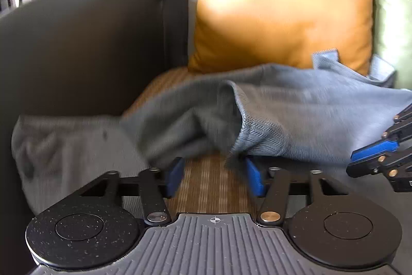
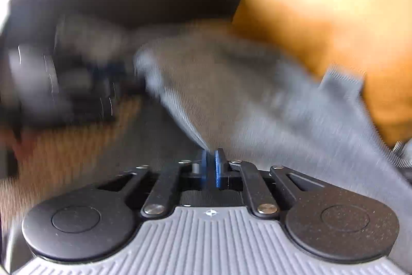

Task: Fold clothes

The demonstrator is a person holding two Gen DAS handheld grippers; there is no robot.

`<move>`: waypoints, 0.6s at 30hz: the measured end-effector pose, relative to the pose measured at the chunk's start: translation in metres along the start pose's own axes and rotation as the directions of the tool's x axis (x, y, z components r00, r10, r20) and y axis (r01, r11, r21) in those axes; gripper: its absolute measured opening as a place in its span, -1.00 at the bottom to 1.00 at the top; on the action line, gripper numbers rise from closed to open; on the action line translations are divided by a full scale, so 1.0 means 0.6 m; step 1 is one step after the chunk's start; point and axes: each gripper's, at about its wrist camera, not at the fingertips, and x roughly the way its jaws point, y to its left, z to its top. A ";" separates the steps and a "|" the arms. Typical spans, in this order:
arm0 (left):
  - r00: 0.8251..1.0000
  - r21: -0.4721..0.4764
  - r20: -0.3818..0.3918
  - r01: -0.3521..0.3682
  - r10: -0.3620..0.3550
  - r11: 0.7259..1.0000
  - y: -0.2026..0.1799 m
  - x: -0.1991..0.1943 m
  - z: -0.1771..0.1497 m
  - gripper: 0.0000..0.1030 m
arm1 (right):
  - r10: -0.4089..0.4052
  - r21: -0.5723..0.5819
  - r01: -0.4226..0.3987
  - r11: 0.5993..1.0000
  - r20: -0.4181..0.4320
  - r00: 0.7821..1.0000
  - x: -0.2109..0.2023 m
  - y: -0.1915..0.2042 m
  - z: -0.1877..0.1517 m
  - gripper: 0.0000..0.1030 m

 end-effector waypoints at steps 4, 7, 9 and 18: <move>0.997 -0.187 0.066 0.052 -0.040 0.981 0.056 -0.064 -0.042 0.46 | 0.041 0.045 -0.042 0.998 0.026 0.999 -0.019 0.014 0.015 -0.27; 0.988 -0.420 0.128 0.128 -0.081 0.898 0.111 -0.098 -0.077 0.49 | 0.095 0.092 -0.101 0.991 0.076 0.993 -0.036 0.035 0.052 -0.19; 0.983 -0.541 0.164 0.160 -0.083 0.826 0.135 -0.112 -0.105 0.49 | 0.129 0.121 -0.142 0.982 0.111 0.985 -0.047 0.049 0.078 -0.01; 0.979 -0.641 0.189 0.178 -0.071 0.747 0.190 -0.123 -0.164 0.49 | 0.335 0.372 -0.366 0.853 0.146 0.931 0.018 0.136 0.165 0.13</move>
